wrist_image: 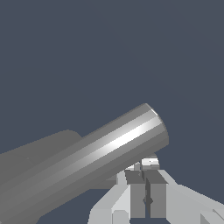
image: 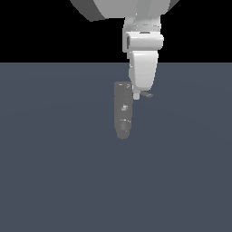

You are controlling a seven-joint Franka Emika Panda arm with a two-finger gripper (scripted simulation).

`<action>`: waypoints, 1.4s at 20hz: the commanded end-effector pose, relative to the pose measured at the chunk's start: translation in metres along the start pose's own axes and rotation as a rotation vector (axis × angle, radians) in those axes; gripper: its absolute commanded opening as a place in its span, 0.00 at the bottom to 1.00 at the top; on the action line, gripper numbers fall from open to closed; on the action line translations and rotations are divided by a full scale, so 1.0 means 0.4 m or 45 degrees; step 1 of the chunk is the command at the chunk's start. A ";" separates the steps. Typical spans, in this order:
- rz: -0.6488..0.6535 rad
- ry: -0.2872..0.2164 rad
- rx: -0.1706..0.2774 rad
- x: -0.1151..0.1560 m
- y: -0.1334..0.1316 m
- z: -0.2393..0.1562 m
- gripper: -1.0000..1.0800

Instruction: Turn on the faucet by rotating a designated handle.

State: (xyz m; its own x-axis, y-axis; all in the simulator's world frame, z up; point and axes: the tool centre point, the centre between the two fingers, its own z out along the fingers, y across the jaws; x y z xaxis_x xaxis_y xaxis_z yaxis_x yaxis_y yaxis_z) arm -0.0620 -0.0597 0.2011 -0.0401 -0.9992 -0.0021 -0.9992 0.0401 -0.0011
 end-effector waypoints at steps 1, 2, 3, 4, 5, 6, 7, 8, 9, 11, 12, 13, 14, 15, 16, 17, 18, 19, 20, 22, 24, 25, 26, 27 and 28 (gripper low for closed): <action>0.003 0.000 0.000 0.015 -0.011 0.000 0.00; 0.004 0.000 0.000 0.023 -0.018 0.000 0.00; 0.006 0.001 0.000 0.032 -0.025 0.000 0.00; 0.007 0.001 0.000 0.041 -0.032 0.000 0.00; 0.008 0.001 0.000 0.049 -0.039 0.000 0.00; 0.010 0.001 0.000 0.058 -0.046 0.000 0.00; 0.011 0.001 -0.001 0.066 -0.052 0.000 0.00; 0.012 0.001 -0.001 0.075 -0.059 0.000 0.00; 0.014 0.001 -0.001 0.083 -0.066 0.000 0.00; 0.016 0.001 -0.001 0.100 -0.079 0.000 0.00; 0.018 0.002 -0.001 0.109 -0.085 0.000 0.00; 0.019 0.002 -0.001 0.117 -0.092 0.000 0.00; 0.020 0.002 -0.001 0.125 -0.098 0.000 0.00; 0.022 0.002 -0.001 0.133 -0.105 0.000 0.00; 0.023 0.002 -0.001 0.141 -0.111 0.000 0.00; 0.024 0.002 -0.001 0.150 -0.118 0.000 0.00; 0.026 0.002 -0.001 0.158 -0.124 0.000 0.00; 0.027 0.002 -0.001 0.166 -0.130 0.000 0.00; 0.028 0.002 -0.001 0.173 -0.136 0.000 0.00; 0.030 0.002 -0.001 0.189 -0.149 0.000 0.00; 0.033 0.003 -0.001 0.205 -0.161 0.000 0.00; 0.034 0.003 -0.001 0.213 -0.167 0.000 0.00; 0.035 0.003 -0.001 0.220 -0.173 0.000 0.00; 0.037 0.003 -0.001 0.228 -0.178 0.000 0.00; 0.038 0.003 -0.001 0.235 -0.184 0.000 0.00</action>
State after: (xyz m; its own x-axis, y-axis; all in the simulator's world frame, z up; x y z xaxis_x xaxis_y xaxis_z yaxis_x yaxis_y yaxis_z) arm 0.0072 -0.1345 0.2008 -0.0406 -0.9992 -0.0057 -0.9992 0.0406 0.0024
